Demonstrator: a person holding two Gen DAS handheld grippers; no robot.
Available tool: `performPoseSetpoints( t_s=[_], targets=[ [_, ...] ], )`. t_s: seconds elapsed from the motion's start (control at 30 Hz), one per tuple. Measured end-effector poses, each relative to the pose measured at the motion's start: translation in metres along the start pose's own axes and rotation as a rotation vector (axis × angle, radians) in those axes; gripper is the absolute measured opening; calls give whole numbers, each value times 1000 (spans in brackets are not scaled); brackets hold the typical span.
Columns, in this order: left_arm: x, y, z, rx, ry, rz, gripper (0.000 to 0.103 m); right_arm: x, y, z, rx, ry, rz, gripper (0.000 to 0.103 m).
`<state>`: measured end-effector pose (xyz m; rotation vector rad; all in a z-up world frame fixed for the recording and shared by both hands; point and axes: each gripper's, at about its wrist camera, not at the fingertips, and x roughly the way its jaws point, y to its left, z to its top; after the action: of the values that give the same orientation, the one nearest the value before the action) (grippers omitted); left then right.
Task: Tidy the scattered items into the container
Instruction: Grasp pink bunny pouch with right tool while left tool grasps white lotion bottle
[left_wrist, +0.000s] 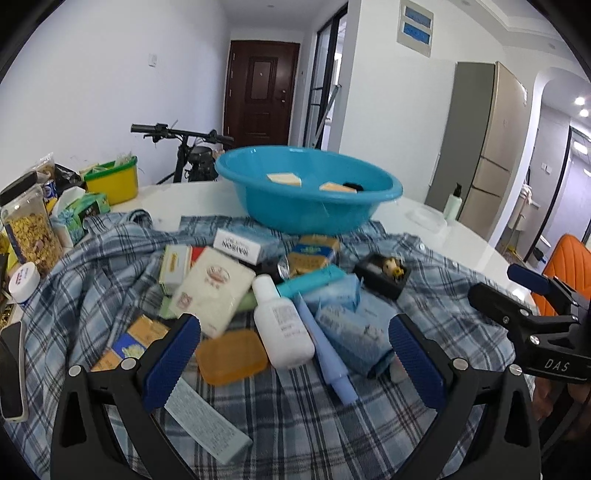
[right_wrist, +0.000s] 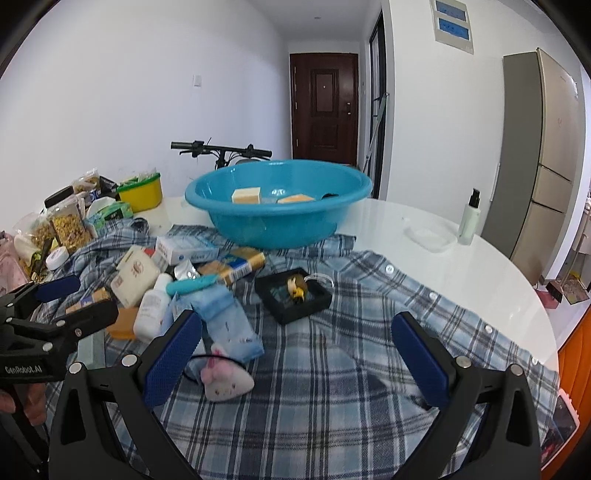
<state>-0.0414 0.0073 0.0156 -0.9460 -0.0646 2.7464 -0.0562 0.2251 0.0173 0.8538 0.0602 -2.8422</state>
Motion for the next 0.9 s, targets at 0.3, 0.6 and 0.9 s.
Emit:
performPoseSetpoints(
  t_s=[0.3,0.6,0.9],
  targets=[
    [6,1,-15,-6,42,-11,103,6,8,-17,-14,48,43,100],
    [8,8,-19,-34,59,-19,103,21,19,-29,-28,120,109,93],
    [14,10,-23,-42,80,-20,103,53,27,-38,-43,220,170,82]
  ],
)
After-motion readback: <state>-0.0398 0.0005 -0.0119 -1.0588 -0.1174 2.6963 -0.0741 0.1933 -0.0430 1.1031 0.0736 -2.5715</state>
